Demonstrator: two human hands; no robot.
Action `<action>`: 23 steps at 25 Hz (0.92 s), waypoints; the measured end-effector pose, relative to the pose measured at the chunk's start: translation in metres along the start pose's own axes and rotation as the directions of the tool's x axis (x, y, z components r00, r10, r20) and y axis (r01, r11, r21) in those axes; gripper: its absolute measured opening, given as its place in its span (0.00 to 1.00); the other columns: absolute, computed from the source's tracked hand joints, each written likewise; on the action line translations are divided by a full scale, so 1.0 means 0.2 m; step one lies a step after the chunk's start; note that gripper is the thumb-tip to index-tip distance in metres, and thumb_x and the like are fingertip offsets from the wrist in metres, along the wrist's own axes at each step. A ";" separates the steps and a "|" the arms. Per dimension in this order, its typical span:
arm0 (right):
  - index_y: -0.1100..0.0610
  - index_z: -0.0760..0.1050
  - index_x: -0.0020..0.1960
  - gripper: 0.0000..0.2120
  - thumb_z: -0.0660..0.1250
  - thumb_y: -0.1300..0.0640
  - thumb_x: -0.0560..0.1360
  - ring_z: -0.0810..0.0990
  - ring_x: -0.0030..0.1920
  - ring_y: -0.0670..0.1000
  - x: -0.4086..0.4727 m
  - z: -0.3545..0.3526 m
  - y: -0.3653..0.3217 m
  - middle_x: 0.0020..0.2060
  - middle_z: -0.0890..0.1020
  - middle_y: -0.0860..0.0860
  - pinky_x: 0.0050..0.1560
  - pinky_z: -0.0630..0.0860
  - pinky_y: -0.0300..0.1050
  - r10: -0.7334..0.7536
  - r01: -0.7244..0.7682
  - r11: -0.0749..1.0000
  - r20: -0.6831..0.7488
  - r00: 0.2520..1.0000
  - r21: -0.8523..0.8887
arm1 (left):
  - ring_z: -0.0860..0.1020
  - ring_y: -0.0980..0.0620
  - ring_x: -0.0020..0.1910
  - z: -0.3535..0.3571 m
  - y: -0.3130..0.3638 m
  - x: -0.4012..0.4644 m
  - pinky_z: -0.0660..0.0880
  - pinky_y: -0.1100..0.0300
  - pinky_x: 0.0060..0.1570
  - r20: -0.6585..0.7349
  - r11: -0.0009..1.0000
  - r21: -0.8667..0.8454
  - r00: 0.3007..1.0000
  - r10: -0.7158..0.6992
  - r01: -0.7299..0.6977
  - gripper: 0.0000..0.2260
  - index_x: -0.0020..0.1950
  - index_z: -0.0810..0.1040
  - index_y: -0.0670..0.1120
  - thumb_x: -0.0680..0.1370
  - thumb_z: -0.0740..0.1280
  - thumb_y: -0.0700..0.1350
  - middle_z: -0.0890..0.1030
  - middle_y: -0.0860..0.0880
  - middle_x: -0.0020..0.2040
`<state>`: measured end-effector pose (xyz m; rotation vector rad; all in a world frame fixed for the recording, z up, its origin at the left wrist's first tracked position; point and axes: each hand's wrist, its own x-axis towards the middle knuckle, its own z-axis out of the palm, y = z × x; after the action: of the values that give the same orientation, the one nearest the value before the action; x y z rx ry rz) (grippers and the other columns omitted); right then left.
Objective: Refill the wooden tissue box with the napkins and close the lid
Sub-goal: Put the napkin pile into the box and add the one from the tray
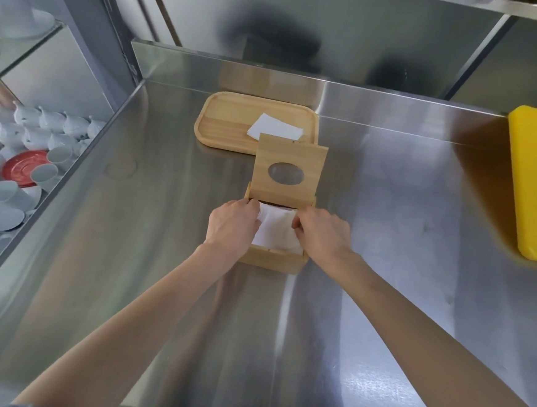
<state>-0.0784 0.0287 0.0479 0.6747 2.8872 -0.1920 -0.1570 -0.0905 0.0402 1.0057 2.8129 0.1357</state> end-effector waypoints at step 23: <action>0.58 0.74 0.59 0.14 0.60 0.67 0.75 0.77 0.57 0.59 -0.02 -0.05 -0.02 0.59 0.76 0.55 0.42 0.66 0.46 -0.049 0.060 0.992 0.106 0.993 -0.107 | 0.74 0.46 0.56 0.00 0.05 0.04 0.67 0.59 0.39 0.041 0.978 0.194 0.997 0.065 -0.071 0.13 0.60 0.68 0.41 0.77 0.64 0.43 0.76 0.45 0.58</action>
<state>-0.0778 0.0245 0.0581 0.5501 2.7952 -0.0718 -0.1563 -0.0782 0.0413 1.1333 2.8031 -0.1526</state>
